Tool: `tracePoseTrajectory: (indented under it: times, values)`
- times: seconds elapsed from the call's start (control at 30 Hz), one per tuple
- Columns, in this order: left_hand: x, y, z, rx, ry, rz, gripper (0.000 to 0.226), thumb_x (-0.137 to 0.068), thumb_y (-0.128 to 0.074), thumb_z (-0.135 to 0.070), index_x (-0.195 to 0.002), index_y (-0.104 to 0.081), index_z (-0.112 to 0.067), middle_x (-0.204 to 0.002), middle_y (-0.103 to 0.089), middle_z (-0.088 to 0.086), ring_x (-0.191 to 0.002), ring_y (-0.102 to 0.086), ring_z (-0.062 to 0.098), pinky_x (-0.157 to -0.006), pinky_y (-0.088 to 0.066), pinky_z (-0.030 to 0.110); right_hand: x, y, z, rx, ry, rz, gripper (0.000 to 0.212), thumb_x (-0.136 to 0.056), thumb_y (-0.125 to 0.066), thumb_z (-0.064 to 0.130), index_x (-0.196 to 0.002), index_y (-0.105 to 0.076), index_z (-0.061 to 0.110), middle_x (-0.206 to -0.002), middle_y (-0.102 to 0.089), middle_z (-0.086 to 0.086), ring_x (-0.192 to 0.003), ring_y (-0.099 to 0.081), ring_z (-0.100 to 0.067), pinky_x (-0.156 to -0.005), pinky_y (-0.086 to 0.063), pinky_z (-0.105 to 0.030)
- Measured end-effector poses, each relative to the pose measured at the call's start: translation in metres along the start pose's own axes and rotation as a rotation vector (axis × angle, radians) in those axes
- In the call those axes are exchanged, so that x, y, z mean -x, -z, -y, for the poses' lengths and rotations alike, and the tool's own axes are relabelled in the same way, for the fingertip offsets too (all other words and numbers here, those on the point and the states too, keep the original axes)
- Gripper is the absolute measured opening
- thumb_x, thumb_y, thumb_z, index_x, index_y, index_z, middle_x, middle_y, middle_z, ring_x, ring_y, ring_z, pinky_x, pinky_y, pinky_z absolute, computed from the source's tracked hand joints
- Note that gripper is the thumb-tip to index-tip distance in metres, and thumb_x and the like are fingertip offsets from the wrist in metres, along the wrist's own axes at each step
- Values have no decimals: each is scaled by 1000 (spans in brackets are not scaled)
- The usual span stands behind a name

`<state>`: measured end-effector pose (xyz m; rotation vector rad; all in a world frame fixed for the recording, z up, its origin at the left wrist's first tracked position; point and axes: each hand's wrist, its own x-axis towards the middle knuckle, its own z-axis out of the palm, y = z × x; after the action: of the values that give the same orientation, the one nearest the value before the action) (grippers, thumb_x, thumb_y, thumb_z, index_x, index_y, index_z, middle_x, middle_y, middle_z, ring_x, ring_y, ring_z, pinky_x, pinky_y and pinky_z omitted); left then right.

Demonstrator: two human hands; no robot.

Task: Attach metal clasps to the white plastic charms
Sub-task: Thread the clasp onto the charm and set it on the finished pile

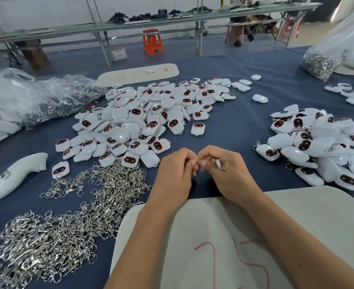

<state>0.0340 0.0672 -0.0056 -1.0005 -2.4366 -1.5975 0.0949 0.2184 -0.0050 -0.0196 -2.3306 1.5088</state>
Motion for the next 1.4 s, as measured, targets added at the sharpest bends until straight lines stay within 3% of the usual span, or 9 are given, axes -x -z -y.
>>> tracePoseTrajectory:
  times: [0.2, 0.43, 0.57, 0.7, 0.8, 0.87, 0.97, 1.1, 1.4]
  values:
    - [-2, -13, -4, -33, -22, -158, 16, -93, -49, -13, -82, -60, -18, -78, -67, -4, -73, -64, 19, -71, -53, 47, -1, -1, -1, 14, 10, -87, 22, -96, -64, 3, -84, -68, 21, -75, -66, 1, -76, -57, -29, -73, -47, -41]
    - [-4, -29, -11, -9, -22, -263, 15, -95, -51, -10, -87, -63, -14, -78, -66, -7, -75, -64, 15, -71, -52, 36, 1, 2, 2, -105, 40, -145, 22, -98, -62, -1, -84, -67, 16, -75, -67, 13, -73, -60, -5, -72, -44, -15]
    - [-6, -27, -9, 7, -16, -228, 21, -97, -55, -4, -86, -61, -21, -74, -64, -11, -70, -61, 9, -68, -49, 27, 0, 3, 0, -120, 14, -138, 20, -99, -62, 2, -85, -67, 15, -77, -69, 5, -79, -61, -29, -78, -50, -41]
    - [-6, -25, -11, -14, -50, -247, 19, -95, -54, -6, -85, -60, -22, -73, -62, -15, -70, -60, 8, -66, -43, 15, -1, 2, 1, -128, 5, -123, 19, -100, -62, 4, -86, -66, 17, -76, -69, 5, -77, -62, -26, -78, -49, -41]
    - [-5, -22, -8, -67, -85, -233, 17, -94, -52, -7, -84, -59, -19, -75, -62, -12, -73, -60, 11, -68, -44, 21, -1, -1, 1, -96, -16, -174, 15, -100, -63, 24, -85, -61, 23, -64, -59, 11, -61, -47, -10, -63, -39, -23]
    - [-5, -20, -7, -101, -99, -198, 16, -94, -51, -8, -84, -57, -18, -78, -60, -9, -75, -58, 13, -71, -46, 28, -3, 0, 0, -179, -100, -241, 21, -97, -56, 42, -87, -53, 24, -65, -46, 11, -63, -37, -13, -62, -35, -28]
    - [-4, -19, -6, -133, -147, -142, 16, -94, -52, -5, -85, -55, -17, -80, -57, -9, -77, -56, 15, -71, -47, 35, -7, 4, -4, -441, -205, -268, 11, -88, -47, 28, -97, -46, 23, -71, -44, 6, -67, -38, -16, -64, -34, -34]
    - [-3, -19, -5, -149, -163, -116, 14, -95, -51, -8, -85, -56, -17, -80, -57, -9, -77, -55, 15, -71, -46, 36, -8, 7, -10, -405, -231, -268, 14, -93, -65, 15, -106, -63, 21, -88, -65, 2, -65, -53, -9, -64, -47, -26]
    - [-4, -14, -5, -166, -130, -42, 17, -95, -53, -3, -84, -56, -15, -79, -57, -8, -77, -53, 17, -70, -45, 38, -8, 9, -12, -392, -233, -244, 10, -91, -70, 20, -89, -80, 20, -59, -52, 6, -48, -38, -11, -44, -32, -21]
